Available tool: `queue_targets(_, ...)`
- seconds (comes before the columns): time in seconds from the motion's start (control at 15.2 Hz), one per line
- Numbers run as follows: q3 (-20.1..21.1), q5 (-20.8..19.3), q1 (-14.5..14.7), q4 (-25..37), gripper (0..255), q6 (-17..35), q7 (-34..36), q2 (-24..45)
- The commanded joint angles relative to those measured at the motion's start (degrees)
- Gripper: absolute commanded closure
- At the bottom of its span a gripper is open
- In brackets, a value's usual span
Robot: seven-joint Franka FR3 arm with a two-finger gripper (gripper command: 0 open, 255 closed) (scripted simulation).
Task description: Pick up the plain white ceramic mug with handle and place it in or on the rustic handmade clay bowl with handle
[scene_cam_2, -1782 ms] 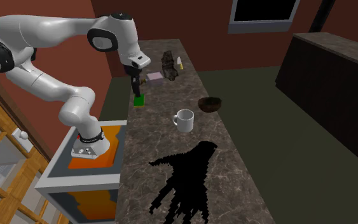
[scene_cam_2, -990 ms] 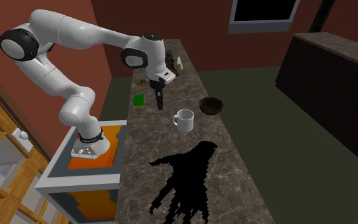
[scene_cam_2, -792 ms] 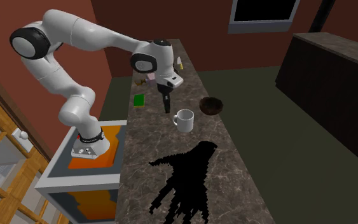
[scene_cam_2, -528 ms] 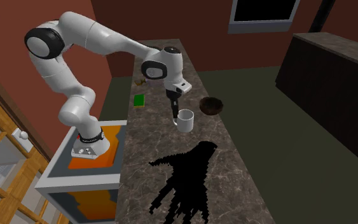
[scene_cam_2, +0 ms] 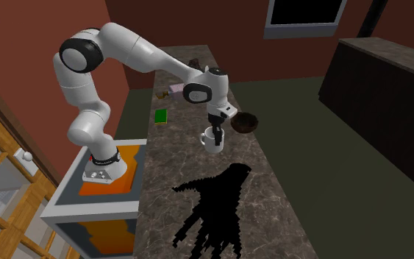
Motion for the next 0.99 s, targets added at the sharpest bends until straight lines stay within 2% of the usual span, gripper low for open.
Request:
queue_targets(0.0, -0.02, -0.06, -0.01, -0.31, 0, 1.42, 0.03, 1.07)
queue_targets(0.26, -0.01, -0.05, -0.01, -1.64, 0, 4.7, 0.02, 3.03)
queue_targets(0.79, -0.01, -0.05, -0.01, -1.64, 0, 4.7, 0.02, 3.03)
queue_targets(0.86, -0.01, -0.05, -0.01, -1.64, 255, 4.7, 0.02, 3.03)
queue_targets(0.92, -0.01, -0.05, -0.01, -1.64, 255, 4.7, 0.02, 3.03)
